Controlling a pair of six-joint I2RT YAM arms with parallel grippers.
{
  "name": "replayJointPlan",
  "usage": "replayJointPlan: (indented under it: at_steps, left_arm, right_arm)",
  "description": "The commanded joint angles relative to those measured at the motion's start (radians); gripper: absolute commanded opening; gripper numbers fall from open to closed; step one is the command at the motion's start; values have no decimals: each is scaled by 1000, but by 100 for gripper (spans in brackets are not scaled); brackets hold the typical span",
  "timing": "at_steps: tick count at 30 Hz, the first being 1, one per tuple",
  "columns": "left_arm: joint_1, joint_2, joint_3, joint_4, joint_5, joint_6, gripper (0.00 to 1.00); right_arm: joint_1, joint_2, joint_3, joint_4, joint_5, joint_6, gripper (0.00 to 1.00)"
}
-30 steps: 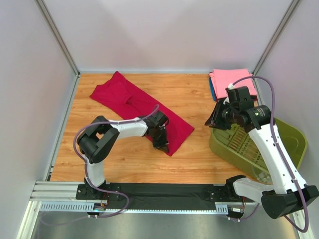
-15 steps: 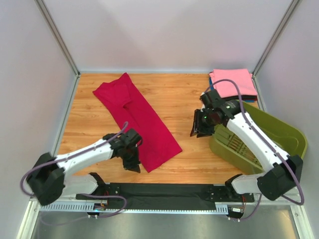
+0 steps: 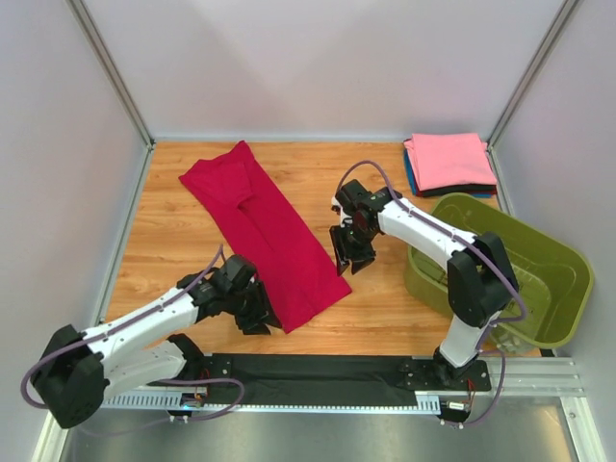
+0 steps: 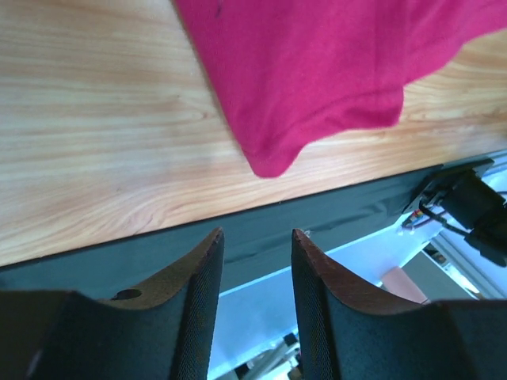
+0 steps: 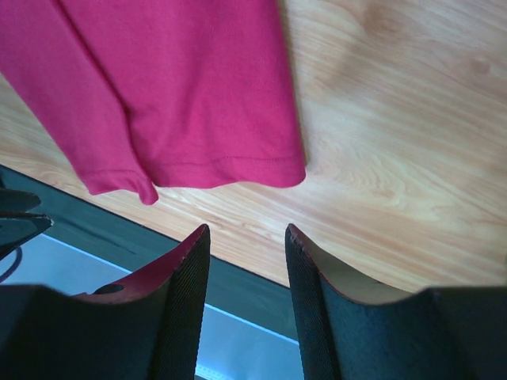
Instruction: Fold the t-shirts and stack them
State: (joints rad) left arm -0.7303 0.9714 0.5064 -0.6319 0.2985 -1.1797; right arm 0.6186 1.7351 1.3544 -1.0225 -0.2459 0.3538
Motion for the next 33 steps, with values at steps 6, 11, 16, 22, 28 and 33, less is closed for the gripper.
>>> replayJointPlan:
  at_steps: [6,11,16,22,28,33]
  left_arm:
    - [6,96,-57,215,5,-162,48]
    - [6,156,-82,261,25,-186,46]
    - [6,199,-69,235,1,-170,45]
    - [5,234,-68,248,-4,-159,45]
    - [6,242,-51,222,-19,-155,45]
    - [6,170,32,71,-41,-144,46]
  right_arm:
    - [-2,87,-51,58,-26,-88,44]
    - [-2,103,-93,88,-27,-95,44]
    - [-3,132,-132,128,-29,-98,43]
    - [-5,162,-144,154,-30,-113,41]
    - [-11,158,-150,154,-21,-122,40]
    - [-11,124,-133,139,-50,-118,40]
